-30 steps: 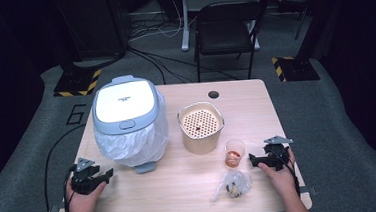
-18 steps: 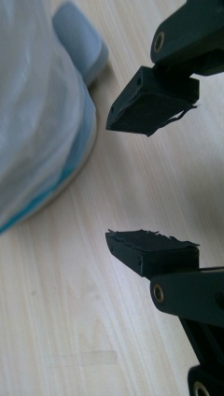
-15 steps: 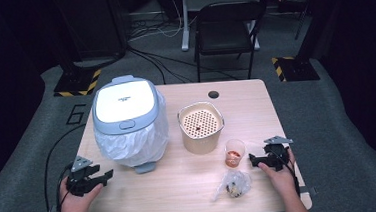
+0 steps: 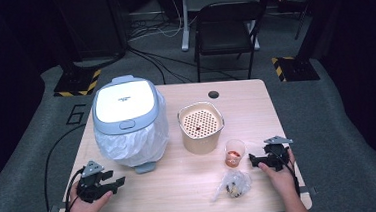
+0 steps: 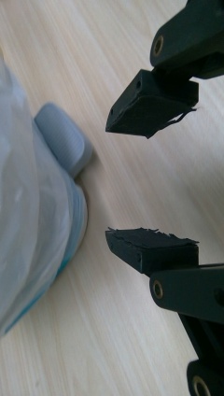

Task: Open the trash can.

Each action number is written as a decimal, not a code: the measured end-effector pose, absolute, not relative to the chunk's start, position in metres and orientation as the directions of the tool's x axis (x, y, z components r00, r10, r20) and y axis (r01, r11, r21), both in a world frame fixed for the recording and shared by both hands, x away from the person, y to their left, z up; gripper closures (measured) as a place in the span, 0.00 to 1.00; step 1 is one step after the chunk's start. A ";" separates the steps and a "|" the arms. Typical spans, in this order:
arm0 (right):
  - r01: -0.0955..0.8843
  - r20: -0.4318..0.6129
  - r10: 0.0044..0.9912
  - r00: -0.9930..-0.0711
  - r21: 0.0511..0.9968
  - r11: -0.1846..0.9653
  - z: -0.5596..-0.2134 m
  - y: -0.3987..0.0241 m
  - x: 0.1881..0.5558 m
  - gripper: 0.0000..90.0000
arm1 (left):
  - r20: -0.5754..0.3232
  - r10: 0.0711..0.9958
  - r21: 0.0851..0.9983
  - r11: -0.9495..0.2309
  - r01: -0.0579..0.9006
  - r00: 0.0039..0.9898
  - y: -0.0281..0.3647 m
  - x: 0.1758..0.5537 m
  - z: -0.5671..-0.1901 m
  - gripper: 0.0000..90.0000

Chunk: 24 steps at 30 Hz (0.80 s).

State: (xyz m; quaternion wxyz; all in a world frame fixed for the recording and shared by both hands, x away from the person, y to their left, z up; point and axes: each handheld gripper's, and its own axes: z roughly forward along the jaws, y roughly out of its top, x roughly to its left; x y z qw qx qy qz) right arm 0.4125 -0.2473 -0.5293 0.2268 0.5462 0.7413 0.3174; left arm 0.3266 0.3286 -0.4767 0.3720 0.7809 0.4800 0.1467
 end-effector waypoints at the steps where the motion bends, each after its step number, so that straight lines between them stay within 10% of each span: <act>1: 0.666 0.010 0.954 -0.301 0.718 0.202 -0.529 -0.247 0.413 0.00 | -0.133 0.852 0.727 -0.263 0.635 0.506 0.325 0.325 -0.476 0.46; 24: 0.666 0.011 0.954 -0.301 0.718 0.202 -0.529 -0.247 0.413 0.00 | -0.168 0.775 0.746 -0.305 0.593 0.609 0.274 0.335 -0.479 0.44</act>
